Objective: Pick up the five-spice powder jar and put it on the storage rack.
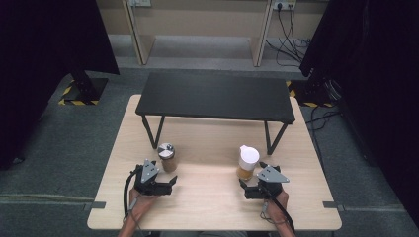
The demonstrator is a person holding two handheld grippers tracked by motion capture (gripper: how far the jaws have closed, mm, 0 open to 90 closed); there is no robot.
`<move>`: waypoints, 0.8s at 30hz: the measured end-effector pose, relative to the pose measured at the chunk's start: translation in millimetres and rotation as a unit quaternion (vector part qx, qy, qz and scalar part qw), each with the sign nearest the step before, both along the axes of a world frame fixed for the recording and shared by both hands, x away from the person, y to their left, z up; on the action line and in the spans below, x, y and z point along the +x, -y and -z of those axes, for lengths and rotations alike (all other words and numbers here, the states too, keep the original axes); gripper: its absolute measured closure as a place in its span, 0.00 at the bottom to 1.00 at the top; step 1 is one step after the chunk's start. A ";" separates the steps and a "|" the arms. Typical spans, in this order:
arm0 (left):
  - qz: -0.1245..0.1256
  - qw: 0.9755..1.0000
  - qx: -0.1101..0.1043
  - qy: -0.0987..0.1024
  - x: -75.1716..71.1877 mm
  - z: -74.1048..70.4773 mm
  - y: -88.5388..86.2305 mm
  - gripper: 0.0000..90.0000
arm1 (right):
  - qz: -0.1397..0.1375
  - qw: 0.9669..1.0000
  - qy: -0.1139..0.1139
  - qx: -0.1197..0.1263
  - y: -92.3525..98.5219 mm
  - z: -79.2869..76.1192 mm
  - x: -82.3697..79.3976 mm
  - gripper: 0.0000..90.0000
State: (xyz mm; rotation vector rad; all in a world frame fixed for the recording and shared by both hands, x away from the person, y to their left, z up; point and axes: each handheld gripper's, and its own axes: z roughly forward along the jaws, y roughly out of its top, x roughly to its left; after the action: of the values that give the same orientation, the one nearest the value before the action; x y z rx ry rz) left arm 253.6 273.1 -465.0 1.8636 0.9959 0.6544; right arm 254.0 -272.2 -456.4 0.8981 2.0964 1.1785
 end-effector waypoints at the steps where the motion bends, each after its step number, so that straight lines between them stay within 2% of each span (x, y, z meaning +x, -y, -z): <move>1: 0.000 1.000 0.000 0.000 0.0 0.0 0.0 0.00 | 0.000 1.000 0.001 0.000 0.0 0.1 -0.2 0.01; 24: 0.000 1.000 -0.001 0.000 -0.1 0.1 -0.1 0.00 | 0.003 1.000 0.000 -0.001 -0.6 0.0 -0.3 0.01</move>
State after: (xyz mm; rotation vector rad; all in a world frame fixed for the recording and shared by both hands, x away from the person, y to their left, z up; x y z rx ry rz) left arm 253.5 273.2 -465.1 1.8619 0.9970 0.6540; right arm 253.7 -271.7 -456.4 0.9025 2.0924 1.1738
